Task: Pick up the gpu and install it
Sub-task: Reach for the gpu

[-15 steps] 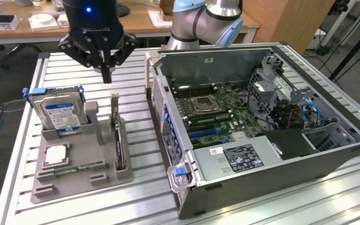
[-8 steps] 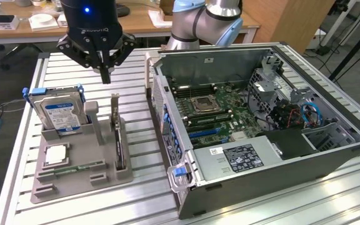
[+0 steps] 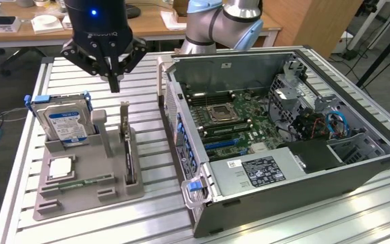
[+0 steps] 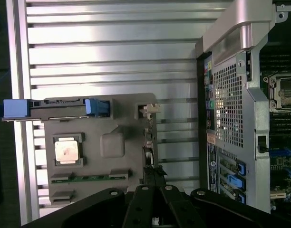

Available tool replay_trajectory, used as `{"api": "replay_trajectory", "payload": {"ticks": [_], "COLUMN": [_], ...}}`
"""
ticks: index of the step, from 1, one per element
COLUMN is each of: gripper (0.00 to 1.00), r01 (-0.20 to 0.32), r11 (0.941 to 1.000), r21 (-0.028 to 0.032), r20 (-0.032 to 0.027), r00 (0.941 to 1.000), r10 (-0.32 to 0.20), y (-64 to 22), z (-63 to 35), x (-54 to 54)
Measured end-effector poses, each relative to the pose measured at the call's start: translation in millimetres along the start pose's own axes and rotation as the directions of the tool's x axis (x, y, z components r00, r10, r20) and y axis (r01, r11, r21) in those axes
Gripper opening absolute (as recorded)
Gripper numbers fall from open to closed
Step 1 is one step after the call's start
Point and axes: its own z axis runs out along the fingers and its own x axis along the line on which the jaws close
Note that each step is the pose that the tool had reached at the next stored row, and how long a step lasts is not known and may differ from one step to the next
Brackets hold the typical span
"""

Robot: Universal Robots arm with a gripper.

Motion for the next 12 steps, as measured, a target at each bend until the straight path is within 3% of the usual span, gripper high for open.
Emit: {"api": "replay_trajectory", "payload": {"ticks": [5, 12], "gripper": [0.11, 0.11], "r01": [0.0, 0.0], "r11": [1.0, 1.0], "r21": [-0.0001, -0.0001], "r20": [0.0001, 0.0001], "r00": [1.0, 1.0], "r10": [0.0, 0.0], "y": [-5.6, -6.1], "z": [-0.2, -0.2], "x": [0.5, 1.4]}}
